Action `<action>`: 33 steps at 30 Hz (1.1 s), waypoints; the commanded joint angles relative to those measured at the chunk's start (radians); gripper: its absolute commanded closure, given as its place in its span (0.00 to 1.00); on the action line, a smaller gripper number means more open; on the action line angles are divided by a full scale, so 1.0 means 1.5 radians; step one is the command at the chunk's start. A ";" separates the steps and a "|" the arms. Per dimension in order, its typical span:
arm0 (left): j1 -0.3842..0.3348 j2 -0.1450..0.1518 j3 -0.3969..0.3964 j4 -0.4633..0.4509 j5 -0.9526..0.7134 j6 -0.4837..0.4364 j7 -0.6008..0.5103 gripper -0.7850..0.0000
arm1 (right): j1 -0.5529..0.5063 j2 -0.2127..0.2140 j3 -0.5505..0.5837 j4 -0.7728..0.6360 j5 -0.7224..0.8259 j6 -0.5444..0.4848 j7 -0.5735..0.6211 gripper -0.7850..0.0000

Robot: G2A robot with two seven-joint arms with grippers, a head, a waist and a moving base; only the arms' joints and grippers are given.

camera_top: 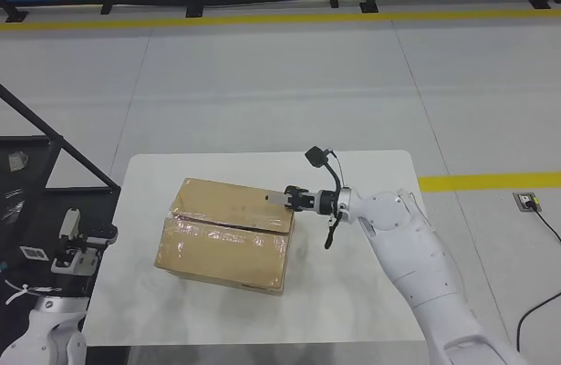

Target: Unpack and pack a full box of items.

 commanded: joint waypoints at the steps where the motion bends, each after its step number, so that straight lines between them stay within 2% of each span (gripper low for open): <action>1: -0.002 0.000 0.005 -0.001 0.005 0.002 0.001 0.00 | -0.011 0.005 -0.009 -0.035 -0.066 -0.044 -0.034 0.00; 7: 0.002 0.000 0.019 -0.017 0.017 0.001 0.002 0.00 | -0.027 0.022 -0.042 -0.133 -0.306 -0.178 -0.117 0.00; 10: 0.008 0.000 0.021 -0.022 0.018 -0.002 0.006 0.00 | -0.014 0.026 -0.058 -0.129 -0.372 -0.202 -0.112 0.00; 18: 0.019 0.000 0.021 -0.019 0.019 -0.005 0.016 0.00 | -0.016 0.026 -0.059 -0.131 -0.373 -0.200 -0.115 0.00; 21: 0.018 0.000 0.025 -0.019 0.020 -0.004 0.017 0.00 | -0.028 0.028 -0.070 -0.158 -0.408 -0.189 -0.130 0.00; 26: 0.021 0.000 0.032 -0.029 0.029 -0.009 0.019 0.00 | -0.021 0.034 -0.075 -0.159 -0.426 -0.215 -0.136 0.00; 29: 0.024 0.000 0.034 -0.030 0.033 -0.015 0.024 0.00 | -0.001 0.035 -0.084 -0.134 -0.415 -0.222 -0.116 0.13; 33: 0.025 0.000 0.032 -0.024 0.031 -0.017 0.026 0.00 | 0.030 0.031 -0.098 -0.083 -0.373 -0.228 -0.102 0.17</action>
